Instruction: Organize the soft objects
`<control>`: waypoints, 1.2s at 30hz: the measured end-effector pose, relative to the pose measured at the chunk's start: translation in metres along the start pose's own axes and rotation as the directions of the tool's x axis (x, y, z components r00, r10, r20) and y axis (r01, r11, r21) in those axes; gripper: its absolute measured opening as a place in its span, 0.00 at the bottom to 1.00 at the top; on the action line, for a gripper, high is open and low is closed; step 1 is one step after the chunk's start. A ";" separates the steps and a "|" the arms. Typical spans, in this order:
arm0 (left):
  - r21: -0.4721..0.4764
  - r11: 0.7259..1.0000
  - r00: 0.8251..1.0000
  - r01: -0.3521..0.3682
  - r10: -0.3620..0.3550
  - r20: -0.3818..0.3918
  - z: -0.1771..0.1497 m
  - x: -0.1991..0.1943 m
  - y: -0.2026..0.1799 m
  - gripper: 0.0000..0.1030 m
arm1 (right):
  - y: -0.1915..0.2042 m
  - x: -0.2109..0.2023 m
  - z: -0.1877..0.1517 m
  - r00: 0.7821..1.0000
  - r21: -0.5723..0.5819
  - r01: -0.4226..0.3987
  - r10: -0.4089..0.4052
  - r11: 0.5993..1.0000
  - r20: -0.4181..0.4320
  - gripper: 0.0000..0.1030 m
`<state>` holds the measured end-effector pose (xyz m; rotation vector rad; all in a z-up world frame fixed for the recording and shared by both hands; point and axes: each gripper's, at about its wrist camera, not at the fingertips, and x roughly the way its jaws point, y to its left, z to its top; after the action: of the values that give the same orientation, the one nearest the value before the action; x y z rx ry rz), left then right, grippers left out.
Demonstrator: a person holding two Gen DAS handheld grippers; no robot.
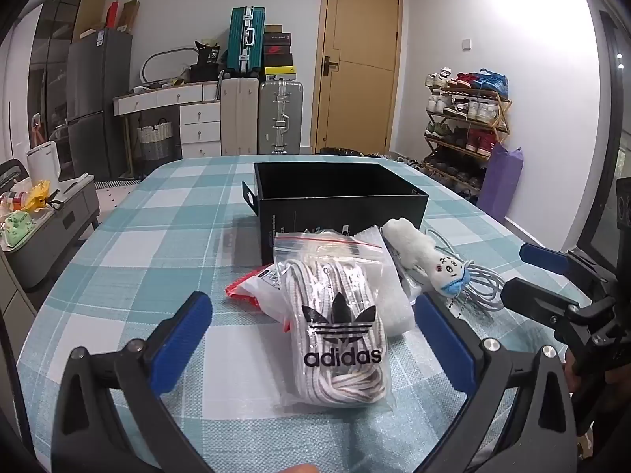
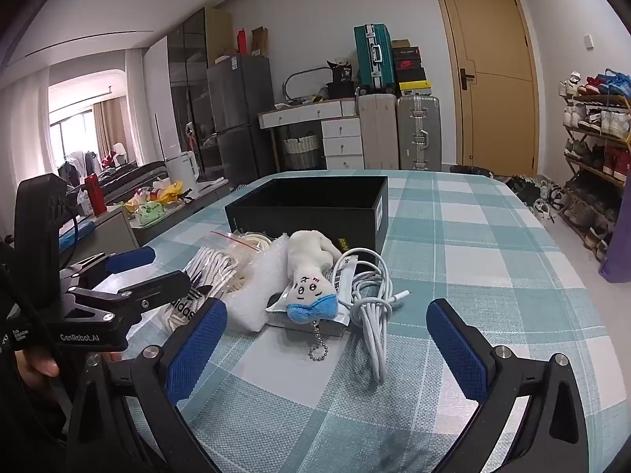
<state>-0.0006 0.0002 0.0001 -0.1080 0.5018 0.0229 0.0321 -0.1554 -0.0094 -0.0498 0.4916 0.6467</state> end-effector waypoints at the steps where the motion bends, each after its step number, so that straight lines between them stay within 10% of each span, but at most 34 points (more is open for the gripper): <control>1: 0.000 1.000 1.000 -0.002 0.002 -0.011 0.000 0.001 0.000 1.00 | 0.000 0.000 0.000 1.000 -0.002 0.000 0.000 1.000 -0.001 1.00; 36: 0.023 1.000 1.000 -0.021 0.021 -0.020 0.000 0.004 -0.002 1.00 | 0.001 0.003 -0.001 1.000 -0.012 0.012 -0.012 1.000 -0.009 1.00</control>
<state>0.0028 -0.0017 -0.0018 -0.0810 0.5238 0.0369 0.0338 -0.1531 -0.0113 -0.0667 0.4964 0.6378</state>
